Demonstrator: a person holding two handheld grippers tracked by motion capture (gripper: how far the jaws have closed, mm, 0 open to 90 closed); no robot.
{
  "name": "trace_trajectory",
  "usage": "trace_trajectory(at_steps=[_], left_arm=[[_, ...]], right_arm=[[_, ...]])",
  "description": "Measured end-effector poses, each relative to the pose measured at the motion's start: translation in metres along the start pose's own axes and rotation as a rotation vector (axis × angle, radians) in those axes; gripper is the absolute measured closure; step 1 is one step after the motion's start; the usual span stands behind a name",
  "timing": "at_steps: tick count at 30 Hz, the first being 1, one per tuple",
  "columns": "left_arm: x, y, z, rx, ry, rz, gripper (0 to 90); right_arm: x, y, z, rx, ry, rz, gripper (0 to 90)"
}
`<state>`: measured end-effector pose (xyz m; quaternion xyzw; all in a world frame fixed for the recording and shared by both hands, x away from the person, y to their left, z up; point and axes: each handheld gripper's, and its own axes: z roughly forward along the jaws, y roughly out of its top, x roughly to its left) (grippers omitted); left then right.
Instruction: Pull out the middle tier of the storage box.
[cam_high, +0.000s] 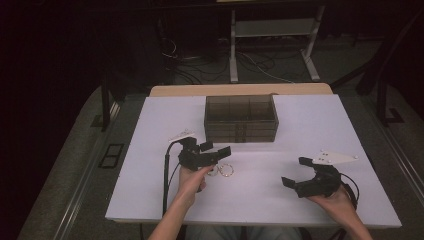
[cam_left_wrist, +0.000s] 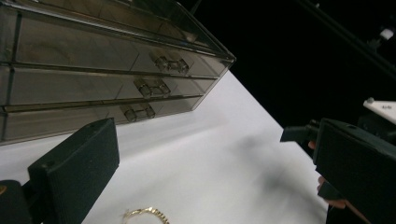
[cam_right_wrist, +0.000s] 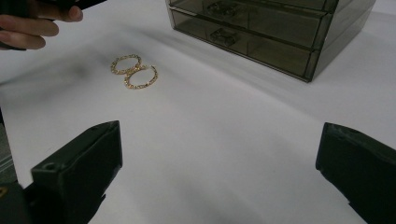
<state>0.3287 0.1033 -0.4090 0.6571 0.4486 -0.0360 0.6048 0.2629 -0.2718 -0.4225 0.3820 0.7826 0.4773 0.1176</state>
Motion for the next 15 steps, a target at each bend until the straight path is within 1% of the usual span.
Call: trace_trajectory(at_steps=[1, 2, 4, 9, 12, 15], left_arm=[[0.0, -0.001, 0.002, -0.006, -0.006, -0.019, 0.0], [0.0, -0.001, 0.003, -0.004, -0.013, -0.028, 0.0], [-0.001, -0.002, 0.007, -0.002, -0.015, -0.042, 0.0], [-0.002, -0.005, 0.012, 0.009, -0.018, -0.045, 0.0], [-0.003, -0.007, 0.018, 0.011, -0.021, -0.069, 0.0], [-0.002, -0.008, 0.02, 0.01, -0.024, -0.078, 0.0]], right_arm=[[0.0, 0.0, 0.0, 0.0, 0.0, 0.0, 0.0], [0.0, 0.0, 0.0, 0.001, -0.001, 0.002, 0.0], [0.0, 0.0, 0.0, 0.001, -0.002, 0.001, 0.0], [0.0, 0.0, 0.0, 0.003, -0.001, 0.001, 0.0], [0.0, 0.0, 0.0, 0.004, -0.002, 0.0, 0.0], [0.0, 0.0, 0.0, 0.005, -0.002, -0.001, 0.0]])
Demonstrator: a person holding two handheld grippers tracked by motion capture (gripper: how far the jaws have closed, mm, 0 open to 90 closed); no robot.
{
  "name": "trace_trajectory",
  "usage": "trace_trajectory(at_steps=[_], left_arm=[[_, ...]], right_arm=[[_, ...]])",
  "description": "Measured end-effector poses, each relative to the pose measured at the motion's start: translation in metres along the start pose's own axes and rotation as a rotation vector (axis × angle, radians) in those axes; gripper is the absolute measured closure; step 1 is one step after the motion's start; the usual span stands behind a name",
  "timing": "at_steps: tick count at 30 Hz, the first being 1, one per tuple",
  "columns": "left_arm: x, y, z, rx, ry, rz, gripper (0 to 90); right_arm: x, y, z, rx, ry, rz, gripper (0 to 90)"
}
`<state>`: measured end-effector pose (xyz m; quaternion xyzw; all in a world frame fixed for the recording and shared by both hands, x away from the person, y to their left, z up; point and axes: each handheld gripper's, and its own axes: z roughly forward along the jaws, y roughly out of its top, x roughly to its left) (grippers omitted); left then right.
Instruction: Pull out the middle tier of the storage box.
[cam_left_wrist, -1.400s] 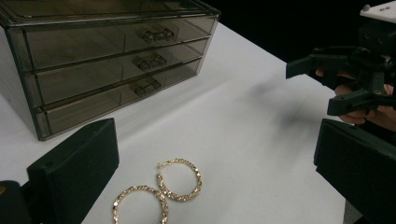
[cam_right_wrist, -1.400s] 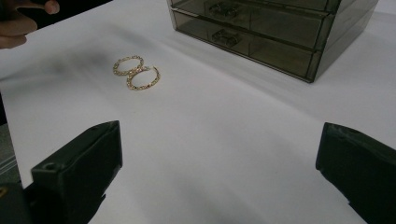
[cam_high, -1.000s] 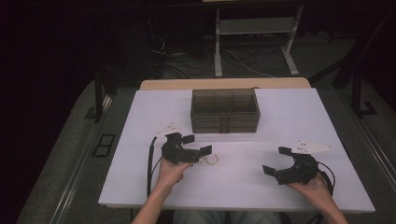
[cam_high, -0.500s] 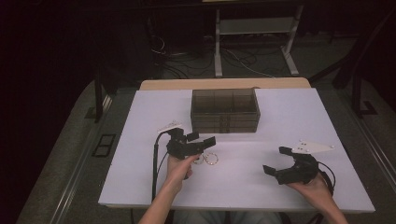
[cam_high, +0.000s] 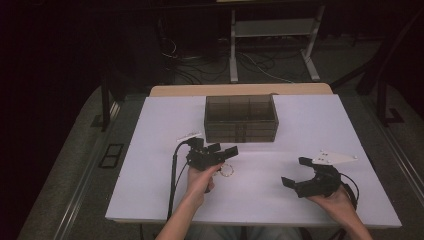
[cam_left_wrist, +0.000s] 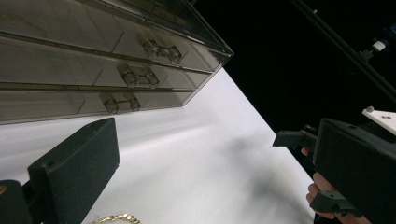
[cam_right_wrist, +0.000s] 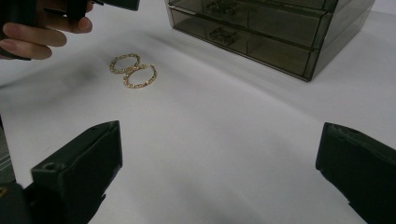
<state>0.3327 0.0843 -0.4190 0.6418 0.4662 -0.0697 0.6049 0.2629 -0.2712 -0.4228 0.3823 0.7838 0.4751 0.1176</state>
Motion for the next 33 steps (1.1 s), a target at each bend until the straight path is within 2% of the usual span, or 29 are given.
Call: trace_trajectory(at_steps=[6, 9, 19, 24, 33], left_arm=[[0.002, 0.0, 0.004, -0.014, -0.006, -0.037, 0.0], [0.003, 0.0, 0.006, -0.025, -0.02, -0.08, 0.0], [0.005, -0.001, 0.019, -0.046, -0.045, -0.158, 0.0], [0.007, -0.002, 0.022, -0.05, -0.045, -0.171, 0.0], [0.013, -0.003, 0.03, -0.069, -0.041, -0.227, 0.0]], right_arm=[[0.0, 0.0, 0.0, 0.0, -0.001, 0.0, 0.0], [0.0, 0.0, 0.0, 0.002, 0.0, 0.0, 0.0], [-0.001, 0.0, 0.0, 0.002, -0.003, 0.003, 0.0], [-0.001, 0.0, 0.0, 0.005, -0.003, 0.001, 0.0], [-0.002, 0.0, 0.0, 0.003, -0.004, 0.003, 0.0]])
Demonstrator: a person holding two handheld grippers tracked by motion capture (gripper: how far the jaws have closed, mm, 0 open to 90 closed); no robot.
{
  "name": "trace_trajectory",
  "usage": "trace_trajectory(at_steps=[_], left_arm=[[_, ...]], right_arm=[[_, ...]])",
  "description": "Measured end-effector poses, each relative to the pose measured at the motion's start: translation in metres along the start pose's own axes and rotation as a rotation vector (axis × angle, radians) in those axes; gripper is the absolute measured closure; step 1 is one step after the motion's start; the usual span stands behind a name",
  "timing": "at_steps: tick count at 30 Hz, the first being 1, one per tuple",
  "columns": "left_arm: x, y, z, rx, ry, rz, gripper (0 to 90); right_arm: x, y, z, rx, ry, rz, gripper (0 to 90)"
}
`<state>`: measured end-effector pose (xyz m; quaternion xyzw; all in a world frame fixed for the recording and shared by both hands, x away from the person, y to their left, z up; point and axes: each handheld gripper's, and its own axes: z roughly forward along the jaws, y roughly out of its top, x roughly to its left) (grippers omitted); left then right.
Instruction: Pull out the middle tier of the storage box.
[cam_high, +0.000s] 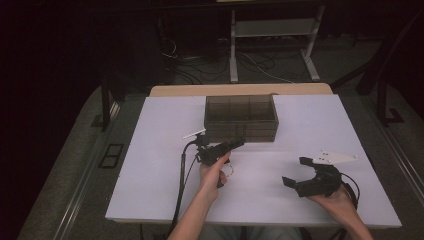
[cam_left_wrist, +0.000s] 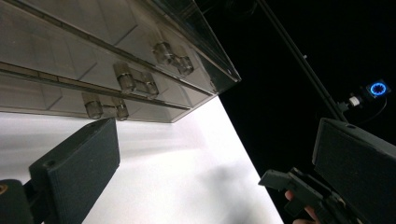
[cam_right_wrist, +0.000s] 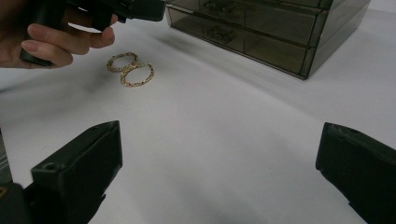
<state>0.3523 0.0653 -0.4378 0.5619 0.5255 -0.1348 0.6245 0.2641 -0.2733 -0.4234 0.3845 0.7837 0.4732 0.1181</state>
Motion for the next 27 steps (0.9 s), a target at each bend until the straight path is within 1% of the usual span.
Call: trace_trajectory(at_steps=[4, 6, 10, 12, 15, 17, 22, 23, 27], left_arm=[[0.003, -0.001, 0.004, -0.002, -0.008, -0.033, 3.5], [0.005, -0.002, 0.007, -0.003, -0.016, -0.066, 4.4], [0.007, -0.003, 0.011, 0.004, -0.011, -0.077, 5.5], [0.008, -0.004, 0.014, 0.007, -0.013, -0.094, 6.7], [0.011, -0.005, 0.016, 0.013, -0.009, -0.099, 7.7], [0.012, -0.006, 0.017, 0.009, -0.003, -0.102, 11.1], [0.018, -0.006, 0.02, 0.01, 0.01, -0.117, 14.1], [0.019, -0.006, 0.021, 0.009, 0.012, -0.115, 14.5], [0.022, -0.007, 0.021, -0.001, 0.01, -0.137, 22.9]], right_arm=[[0.0, 0.0, 0.0, 0.003, 0.001, -0.005, 0.0], [0.001, 0.0, 0.001, 0.004, 0.002, -0.005, 0.0], [0.001, 0.0, 0.001, 0.005, 0.002, -0.008, 0.0], [0.001, 0.0, 0.001, 0.005, 0.003, -0.008, 0.0], [0.001, 0.0, 0.001, 0.006, 0.005, -0.007, 0.0], [0.001, 0.0, 0.001, 0.008, 0.006, -0.007, 0.0], [0.002, 0.0, 0.002, 0.016, 0.007, -0.012, 0.0], [0.002, 0.0, 0.002, 0.017, 0.007, -0.013, 0.0], [0.003, 0.0, 0.003, 0.02, 0.008, -0.018, 0.0]])
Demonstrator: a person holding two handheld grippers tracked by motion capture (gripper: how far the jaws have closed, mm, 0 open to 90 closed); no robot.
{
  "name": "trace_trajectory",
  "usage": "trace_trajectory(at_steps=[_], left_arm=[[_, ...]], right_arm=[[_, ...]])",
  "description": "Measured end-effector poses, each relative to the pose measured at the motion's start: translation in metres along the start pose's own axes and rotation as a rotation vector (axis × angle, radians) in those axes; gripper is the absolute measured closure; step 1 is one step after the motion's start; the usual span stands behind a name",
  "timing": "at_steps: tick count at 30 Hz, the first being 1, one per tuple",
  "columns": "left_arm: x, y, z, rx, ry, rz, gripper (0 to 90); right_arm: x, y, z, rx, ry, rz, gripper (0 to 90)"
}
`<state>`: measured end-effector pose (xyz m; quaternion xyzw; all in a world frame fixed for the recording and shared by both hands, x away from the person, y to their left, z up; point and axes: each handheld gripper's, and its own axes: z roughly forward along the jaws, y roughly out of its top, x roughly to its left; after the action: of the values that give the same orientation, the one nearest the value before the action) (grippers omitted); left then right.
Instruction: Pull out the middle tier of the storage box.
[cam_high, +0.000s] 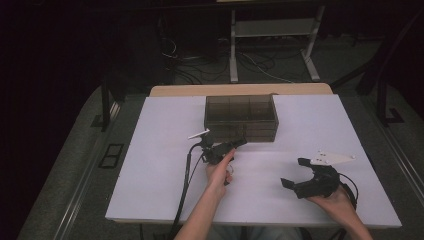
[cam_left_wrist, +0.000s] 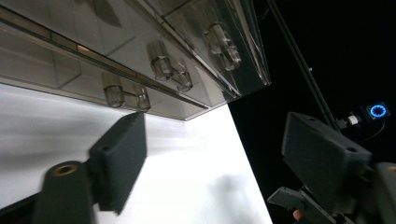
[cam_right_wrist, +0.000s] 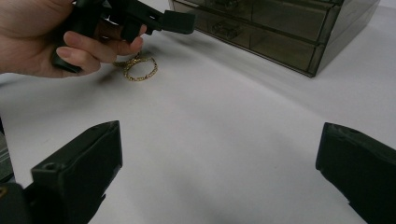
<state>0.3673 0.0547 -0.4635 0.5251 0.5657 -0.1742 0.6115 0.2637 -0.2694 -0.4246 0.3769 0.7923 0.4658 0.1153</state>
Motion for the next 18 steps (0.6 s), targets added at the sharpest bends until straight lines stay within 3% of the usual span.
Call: trace_trajectory(at_steps=[9, 18], left_arm=[[0.005, 0.005, -0.001, -0.039, 0.012, -0.043, 34.5], [0.014, 0.01, -0.002, -0.067, 0.036, -0.116, 43.5]], right_arm=[[0.0, 0.0, 0.001, 0.006, 0.002, -0.003, 0.0], [0.0, 0.0, 0.001, 0.009, 0.002, -0.005, 0.0]])
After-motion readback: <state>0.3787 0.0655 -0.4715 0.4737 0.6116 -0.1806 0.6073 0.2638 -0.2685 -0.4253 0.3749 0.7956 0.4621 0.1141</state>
